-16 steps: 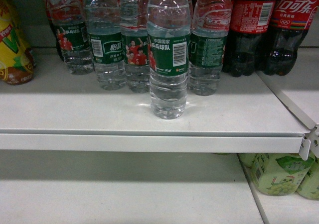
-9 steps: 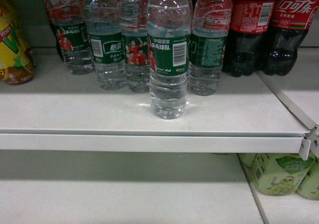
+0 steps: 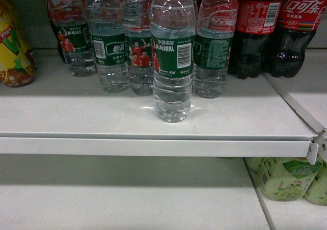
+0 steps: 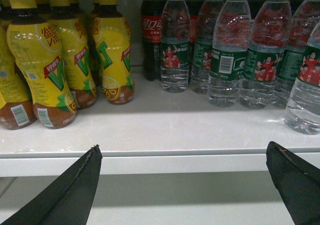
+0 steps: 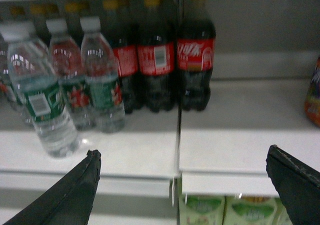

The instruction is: Move water from second to third shelf

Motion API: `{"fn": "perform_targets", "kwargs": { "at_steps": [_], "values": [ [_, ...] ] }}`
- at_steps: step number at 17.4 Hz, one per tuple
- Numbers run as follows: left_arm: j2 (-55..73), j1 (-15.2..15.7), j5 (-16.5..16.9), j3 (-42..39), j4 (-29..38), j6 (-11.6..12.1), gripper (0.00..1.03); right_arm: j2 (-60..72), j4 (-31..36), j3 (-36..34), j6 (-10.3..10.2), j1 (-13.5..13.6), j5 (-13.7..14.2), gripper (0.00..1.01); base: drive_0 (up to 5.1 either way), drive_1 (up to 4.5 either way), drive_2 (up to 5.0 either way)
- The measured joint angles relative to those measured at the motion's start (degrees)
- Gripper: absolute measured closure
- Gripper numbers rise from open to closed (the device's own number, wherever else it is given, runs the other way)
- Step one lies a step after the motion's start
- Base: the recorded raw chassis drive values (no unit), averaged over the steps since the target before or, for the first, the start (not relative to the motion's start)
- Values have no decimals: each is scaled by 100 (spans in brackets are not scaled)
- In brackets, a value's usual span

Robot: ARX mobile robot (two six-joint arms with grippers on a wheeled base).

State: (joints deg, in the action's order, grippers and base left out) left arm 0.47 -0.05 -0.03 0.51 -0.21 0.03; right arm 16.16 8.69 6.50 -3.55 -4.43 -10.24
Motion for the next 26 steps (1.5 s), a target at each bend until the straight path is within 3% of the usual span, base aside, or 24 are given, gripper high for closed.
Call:
{"fn": "perform_targets", "kwargs": {
  "at_steps": [1, 5, 7, 10, 16, 19, 21, 23, 26],
  "values": [
    [0, 0, 2, 0, 2, 0, 5, 754, 669, 468, 44, -136, -146, 3, 0, 0, 0],
    [0, 0, 4, 0, 2, 0, 5, 1670, 1248, 1021, 155, -151, -205, 3, 0, 0, 0],
    [0, 0, 2, 0, 2, 0, 5, 2533, 1683, 1600, 256, 28, -98, 3, 0, 0, 0],
    [0, 0, 2, 0, 2, 0, 5, 3329, 2009, 1871, 372, 772, 149, 3, 0, 0, 0],
    [2, 0, 2, 0, 2, 0, 5, 6002, 3331, 1945, 297, 2944, 920, 3, 0, 0, 0],
    [2, 0, 2, 0, 0, 0, 5, 7058, 3560, 2380, 291, 3685, 1174, 3, 0, 0, 0],
    [0, 0, 2, 0, 2, 0, 5, 7501, 3517, 2656, 190, 3856, 1222, 3, 0, 0, 0],
    [0, 0, 2, 0, 0, 0, 5, 7622, 3407, 2804, 92, 3851, 1233, 3, 0, 0, 0],
    [0, 0, 0, 0, 0, 0, 5, 7886, 3001, 3495, -404, 3727, 1386, 3, 0, 0, 0]
  ]
}}
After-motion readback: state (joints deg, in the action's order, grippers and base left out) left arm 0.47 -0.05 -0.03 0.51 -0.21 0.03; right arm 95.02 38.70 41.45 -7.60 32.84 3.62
